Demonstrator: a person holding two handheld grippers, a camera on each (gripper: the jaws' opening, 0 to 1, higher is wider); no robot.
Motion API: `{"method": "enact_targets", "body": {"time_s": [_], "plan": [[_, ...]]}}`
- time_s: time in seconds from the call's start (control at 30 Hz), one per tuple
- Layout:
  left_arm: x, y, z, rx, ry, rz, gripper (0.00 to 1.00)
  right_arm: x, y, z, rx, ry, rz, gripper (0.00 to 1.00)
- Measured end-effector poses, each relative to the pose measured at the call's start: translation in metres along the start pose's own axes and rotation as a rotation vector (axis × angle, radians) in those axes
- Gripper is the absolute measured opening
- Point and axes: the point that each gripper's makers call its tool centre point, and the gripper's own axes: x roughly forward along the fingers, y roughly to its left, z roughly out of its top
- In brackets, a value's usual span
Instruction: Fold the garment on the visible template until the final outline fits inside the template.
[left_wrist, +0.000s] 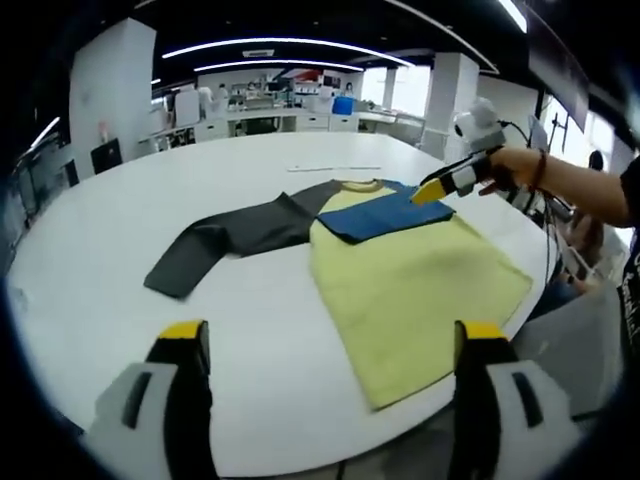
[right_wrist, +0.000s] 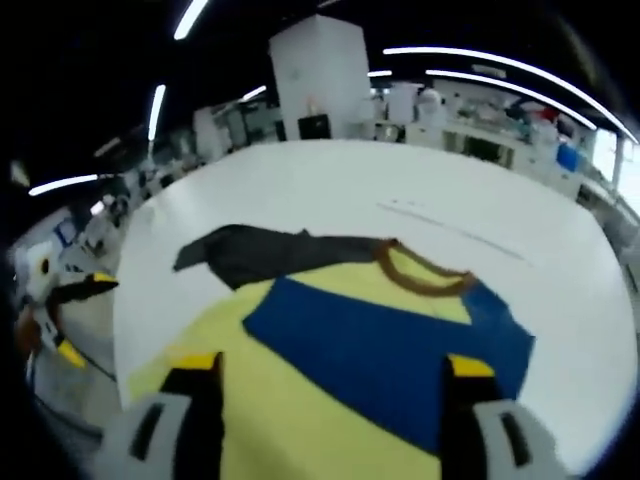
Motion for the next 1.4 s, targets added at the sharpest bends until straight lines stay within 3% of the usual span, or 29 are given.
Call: {"method": "enact_targets", "body": {"time_s": [0.37, 0.73, 1.0, 1.4], "plan": [[0.001, 0.000, 0.001, 0.008, 0.003, -0.006, 0.99, -0.026, -0.054, -0.032, 0.076, -0.001, -0.067, 0.81], [0.003, -0.006, 0.001, 0.016, 0.016, -0.016, 0.99, -0.047, -0.086, -0.061, 0.125, 0.007, -0.148, 0.67], [0.003, -0.012, 0.002, 0.018, 0.025, -0.019, 0.99, -0.053, -0.094, -0.075, 0.192, -0.004, -0.162, 0.39], [0.005, -0.011, 0.000, 0.024, 0.047, -0.017, 0.98, -0.051, -0.112, -0.095, 0.234, -0.007, -0.188, 0.09]]}}
